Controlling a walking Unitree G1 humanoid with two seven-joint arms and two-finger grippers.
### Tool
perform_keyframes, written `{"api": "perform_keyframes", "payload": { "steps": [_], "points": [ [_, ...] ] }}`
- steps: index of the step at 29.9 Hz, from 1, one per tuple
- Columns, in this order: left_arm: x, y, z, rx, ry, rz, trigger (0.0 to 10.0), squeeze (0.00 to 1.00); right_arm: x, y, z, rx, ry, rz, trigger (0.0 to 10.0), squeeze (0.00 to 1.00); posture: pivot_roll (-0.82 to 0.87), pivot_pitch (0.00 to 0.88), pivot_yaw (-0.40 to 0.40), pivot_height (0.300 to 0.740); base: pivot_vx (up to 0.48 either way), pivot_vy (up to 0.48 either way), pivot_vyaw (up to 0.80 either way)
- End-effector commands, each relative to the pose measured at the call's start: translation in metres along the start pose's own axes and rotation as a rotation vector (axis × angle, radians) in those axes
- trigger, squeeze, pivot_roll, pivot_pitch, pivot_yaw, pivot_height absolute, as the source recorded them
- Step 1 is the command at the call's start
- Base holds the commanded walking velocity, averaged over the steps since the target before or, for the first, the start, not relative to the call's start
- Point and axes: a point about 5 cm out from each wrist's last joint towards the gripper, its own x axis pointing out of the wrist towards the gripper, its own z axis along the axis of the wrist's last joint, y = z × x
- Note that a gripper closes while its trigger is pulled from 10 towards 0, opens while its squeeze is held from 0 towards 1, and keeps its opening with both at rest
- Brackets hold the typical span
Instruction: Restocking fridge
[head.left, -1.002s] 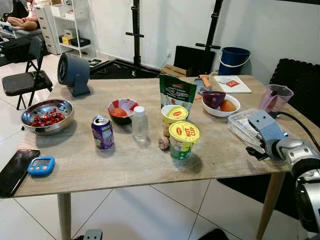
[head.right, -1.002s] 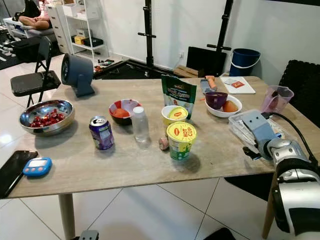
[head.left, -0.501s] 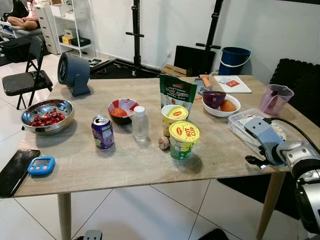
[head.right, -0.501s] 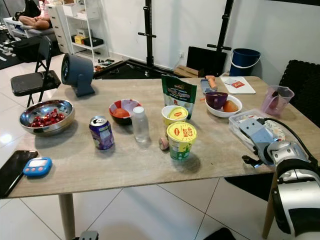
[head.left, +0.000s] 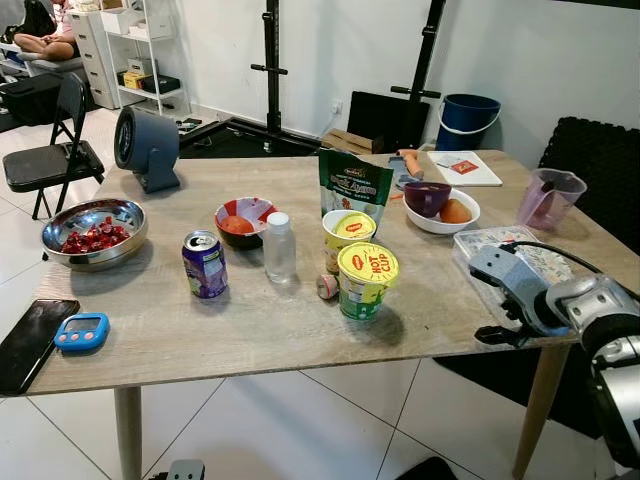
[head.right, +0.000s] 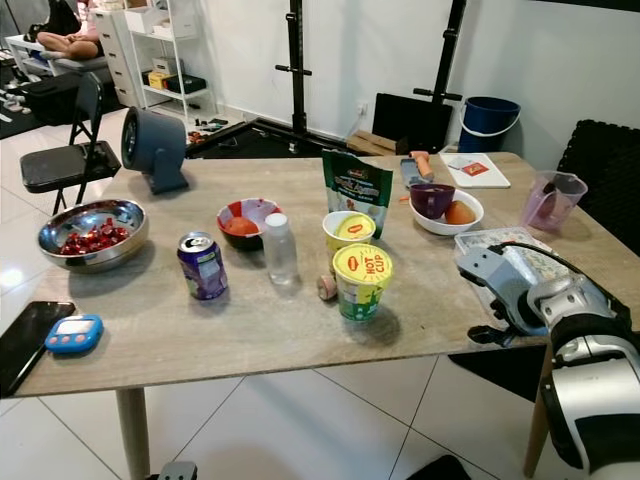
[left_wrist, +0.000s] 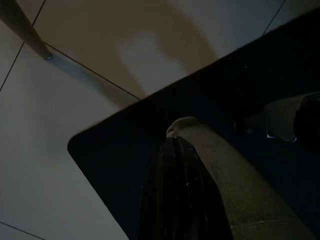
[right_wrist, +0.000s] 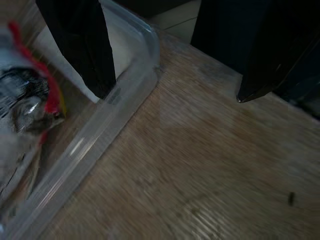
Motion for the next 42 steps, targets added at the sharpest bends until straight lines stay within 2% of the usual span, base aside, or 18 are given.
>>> {"api": "perform_keyframes", "payload": {
  "steps": [1,3,14,18,20,24,28,30,35,42],
  "points": [
    [0.000,-0.003,-0.002,-0.006,0.007,-0.003,10.0,0.00,-0.003,-0.003,0.007,-0.030,-0.014,-0.006,10.0,0.00,0.01,0.000,-0.033,0.740,0.000,0.000,0.00],
    [0.000,-0.003,-0.002,-0.007,0.006,-0.003,10.0,0.00,-0.003,-0.004,0.002,-0.053,0.034,-0.039,10.0,0.00,0.01,0.000,-0.035,0.740,0.000,0.000,0.00],
    [0.000,-0.002,-0.002,-0.007,0.006,-0.004,10.0,0.00,-0.007,-0.008,-0.004,-0.078,0.095,-0.060,10.0,0.00,0.01,0.000,-0.038,0.740,0.000,0.000,0.00],
    [-0.001,0.003,-0.004,-0.008,0.009,0.001,10.0,0.00,-0.007,-0.007,-0.004,-0.086,0.100,-0.040,10.0,0.00,0.01,0.000,-0.037,0.740,0.000,0.000,0.00],
    [-0.004,0.010,-0.006,-0.008,0.012,0.008,10.0,0.00,-0.007,-0.005,-0.010,-0.101,0.133,-0.005,10.0,0.00,0.01,0.000,-0.036,0.740,0.000,0.000,0.00],
    [-0.005,0.014,-0.007,-0.007,0.013,0.012,10.0,0.00,-0.008,-0.005,-0.017,-0.120,0.171,0.014,10.0,0.00,0.01,0.000,-0.036,0.740,0.000,0.000,0.00],
    [-0.004,0.012,-0.006,-0.005,0.013,0.011,10.0,0.00,-0.007,-0.001,-0.013,-0.132,0.148,0.061,10.0,0.00,0.01,0.000,-0.033,0.740,0.000,0.000,0.00],
    [-0.001,0.003,-0.002,-0.002,0.011,0.004,10.0,0.00,-0.003,0.006,-0.003,-0.158,0.083,0.133,10.0,0.00,0.01,0.000,-0.032,0.740,0.000,0.000,0.00],
    [0.001,-0.005,0.000,-0.001,0.010,-0.002,10.0,0.00,0.001,0.011,0.006,-0.167,0.030,0.170,10.0,0.00,0.01,0.000,-0.034,0.740,0.000,0.000,0.00],
    [0.002,-0.008,-0.001,0.000,0.016,-0.007,10.0,0.00,0.004,0.016,0.015,-0.191,-0.025,0.198,10.0,0.00,0.01,0.000,-0.041,0.740,0.000,0.000,0.00]
  ]
}}
